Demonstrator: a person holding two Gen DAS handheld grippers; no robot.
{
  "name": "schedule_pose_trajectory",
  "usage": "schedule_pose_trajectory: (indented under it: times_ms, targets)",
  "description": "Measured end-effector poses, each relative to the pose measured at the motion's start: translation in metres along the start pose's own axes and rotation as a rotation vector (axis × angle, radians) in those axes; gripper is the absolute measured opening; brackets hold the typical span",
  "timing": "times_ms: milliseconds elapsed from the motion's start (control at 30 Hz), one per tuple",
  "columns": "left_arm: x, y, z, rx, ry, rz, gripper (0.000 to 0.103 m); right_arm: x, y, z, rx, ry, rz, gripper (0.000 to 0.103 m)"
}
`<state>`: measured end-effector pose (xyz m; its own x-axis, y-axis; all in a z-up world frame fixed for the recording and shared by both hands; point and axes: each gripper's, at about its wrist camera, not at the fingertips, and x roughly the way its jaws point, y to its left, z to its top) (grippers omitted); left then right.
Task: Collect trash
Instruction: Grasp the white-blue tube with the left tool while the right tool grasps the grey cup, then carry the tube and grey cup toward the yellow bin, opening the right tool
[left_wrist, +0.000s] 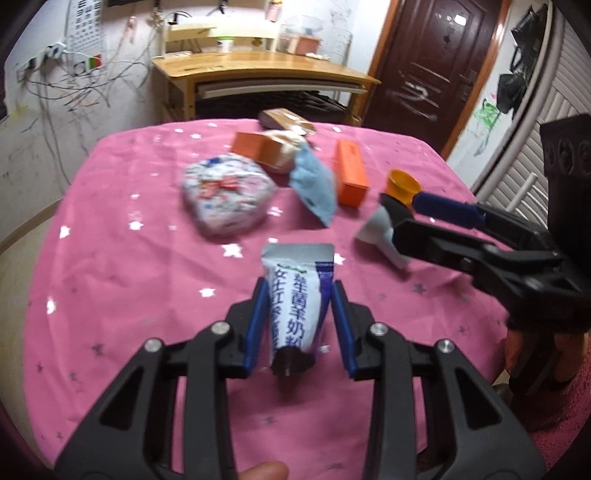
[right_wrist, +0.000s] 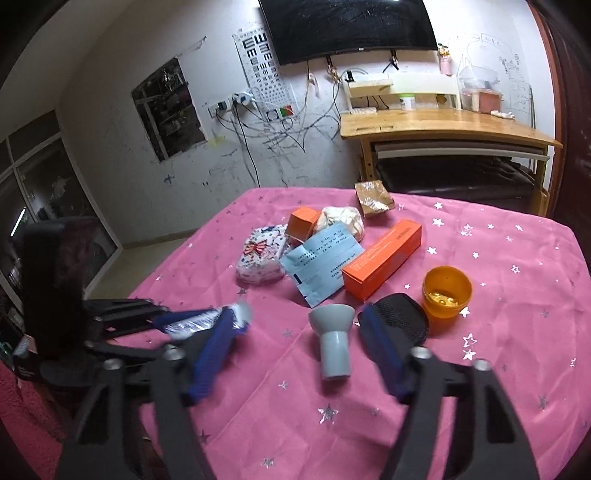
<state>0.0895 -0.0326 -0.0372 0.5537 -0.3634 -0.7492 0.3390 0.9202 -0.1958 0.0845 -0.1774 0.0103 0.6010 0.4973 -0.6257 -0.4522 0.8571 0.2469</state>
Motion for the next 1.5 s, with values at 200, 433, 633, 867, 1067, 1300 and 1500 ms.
schedule_pose_trajectory:
  times_ms: [200,433,633,867,1067,1300,1500]
  targets:
    - [-0.01,0.021,-0.001,-0.047,-0.019,0.012,0.033,0.021,0.003,0.002,0.0,0.043,-0.037,0.053]
    - [-0.017,0.025,-0.003,-0.057,-0.035,0.004,0.033,0.041,0.001,0.003,0.005,0.105,-0.105,0.048]
    - [-0.017,0.027,-0.003,-0.061,-0.039,-0.001,0.033,0.051,-0.003,0.003,0.014,0.147,-0.139,0.026]
    - [-0.025,0.022,-0.001,-0.057,-0.054,0.016,0.033,0.037,-0.002,0.011,0.025,0.093,-0.106,0.026]
    - [-0.036,0.009,0.007,-0.035,-0.082,0.03,0.033,0.002,-0.011,0.019,0.041,0.013,-0.111,0.026]
    - [-0.034,-0.016,0.018,0.009,-0.093,0.027,0.033,-0.035,-0.043,0.013,0.103,-0.045,-0.14,0.027]
    - [-0.027,-0.039,0.027,0.047,-0.087,0.03,0.033,-0.066,-0.074,0.003,0.162,-0.093,-0.172,0.027]
